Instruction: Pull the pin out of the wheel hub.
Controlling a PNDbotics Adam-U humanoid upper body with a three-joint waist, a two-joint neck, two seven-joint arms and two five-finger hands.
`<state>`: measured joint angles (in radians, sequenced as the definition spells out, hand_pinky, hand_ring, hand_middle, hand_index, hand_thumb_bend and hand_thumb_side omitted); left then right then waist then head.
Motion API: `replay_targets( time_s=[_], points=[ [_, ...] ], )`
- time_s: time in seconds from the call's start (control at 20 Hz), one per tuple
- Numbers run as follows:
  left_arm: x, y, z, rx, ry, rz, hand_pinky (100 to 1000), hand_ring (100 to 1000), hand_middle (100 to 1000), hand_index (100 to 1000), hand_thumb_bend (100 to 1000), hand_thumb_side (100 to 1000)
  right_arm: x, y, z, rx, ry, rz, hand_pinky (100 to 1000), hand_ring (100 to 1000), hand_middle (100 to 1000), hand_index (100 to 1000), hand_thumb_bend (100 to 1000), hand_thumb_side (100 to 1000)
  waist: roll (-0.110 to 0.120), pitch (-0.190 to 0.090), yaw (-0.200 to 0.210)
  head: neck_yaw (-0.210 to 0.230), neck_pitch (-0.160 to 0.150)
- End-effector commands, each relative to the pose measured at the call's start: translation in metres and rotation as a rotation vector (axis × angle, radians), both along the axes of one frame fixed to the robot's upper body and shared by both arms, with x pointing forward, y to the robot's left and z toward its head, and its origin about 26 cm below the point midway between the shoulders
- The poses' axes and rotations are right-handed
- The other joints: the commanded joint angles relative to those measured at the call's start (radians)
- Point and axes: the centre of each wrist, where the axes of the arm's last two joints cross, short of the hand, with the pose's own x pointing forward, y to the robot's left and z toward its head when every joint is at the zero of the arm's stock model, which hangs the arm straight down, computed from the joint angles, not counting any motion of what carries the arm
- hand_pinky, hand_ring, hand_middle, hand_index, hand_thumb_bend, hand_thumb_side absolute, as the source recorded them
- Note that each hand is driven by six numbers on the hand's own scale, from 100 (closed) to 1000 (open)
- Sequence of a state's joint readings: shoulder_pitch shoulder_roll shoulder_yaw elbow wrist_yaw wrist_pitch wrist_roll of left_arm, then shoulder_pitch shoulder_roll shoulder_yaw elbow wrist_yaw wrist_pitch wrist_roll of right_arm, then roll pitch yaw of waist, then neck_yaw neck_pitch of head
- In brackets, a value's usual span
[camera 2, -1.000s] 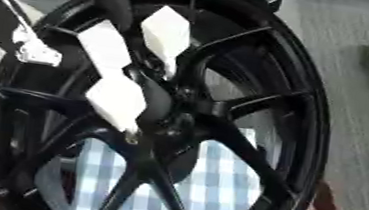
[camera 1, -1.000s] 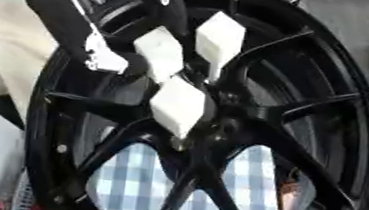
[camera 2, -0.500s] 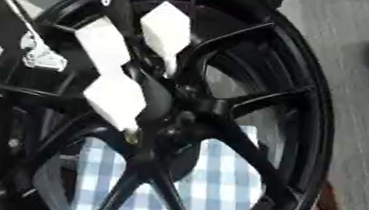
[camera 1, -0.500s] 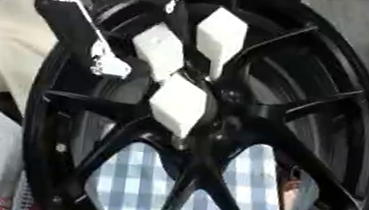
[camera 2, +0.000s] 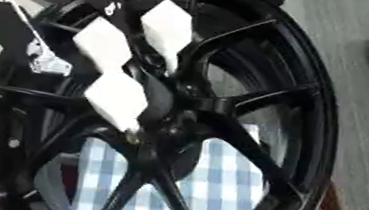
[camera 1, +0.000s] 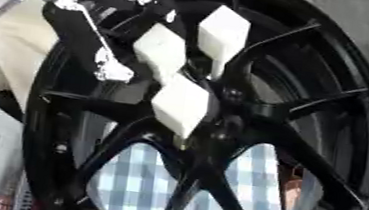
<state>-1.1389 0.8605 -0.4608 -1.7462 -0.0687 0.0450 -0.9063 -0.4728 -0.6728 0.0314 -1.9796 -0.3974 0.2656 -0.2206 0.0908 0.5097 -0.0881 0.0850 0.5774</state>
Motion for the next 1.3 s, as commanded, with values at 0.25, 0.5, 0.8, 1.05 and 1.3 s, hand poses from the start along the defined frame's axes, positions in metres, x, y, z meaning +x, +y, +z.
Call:
replay_targets(
  time_s=[0.25,0.5,0.8,1.05,1.3],
  points=[
    [-0.011,0.007,0.023,-0.042,-0.053,-0.01,764,619,443,586,100,130,-0.004,0.001,0.005,-0.012,-0.015,0.001,859,735,618,681,100,758,-0.004,-0.031,0.005,-0.001,-0.01],
    [-0.013,0.017,0.036,-0.075,-0.114,0.021,731,545,324,486,100,128,-0.004,0.001,0.005,-0.01,-0.016,0.004,859,735,618,681,100,766,-0.008,-0.036,0.009,-0.006,-0.007],
    [-0.019,0.047,0.059,-0.224,-0.195,0.078,728,531,304,474,100,152,-0.005,-0.002,0.005,-0.015,-0.018,-0.006,860,735,618,681,100,752,-0.014,-0.048,0.028,-0.032,0.012],
    [-0.029,0.084,0.066,-0.346,-0.238,0.138,730,528,301,479,100,161,-0.006,-0.006,0.004,-0.014,-0.018,-0.024,860,735,618,682,100,746,-0.018,-0.065,0.056,-0.06,0.043],
    [-0.042,0.128,0.059,-0.445,-0.256,0.23,730,527,301,486,100,176,-0.007,-0.011,0.001,-0.007,-0.016,-0.043,860,735,618,682,100,737,-0.027,-0.091,0.089,-0.077,0.067]
  ],
)
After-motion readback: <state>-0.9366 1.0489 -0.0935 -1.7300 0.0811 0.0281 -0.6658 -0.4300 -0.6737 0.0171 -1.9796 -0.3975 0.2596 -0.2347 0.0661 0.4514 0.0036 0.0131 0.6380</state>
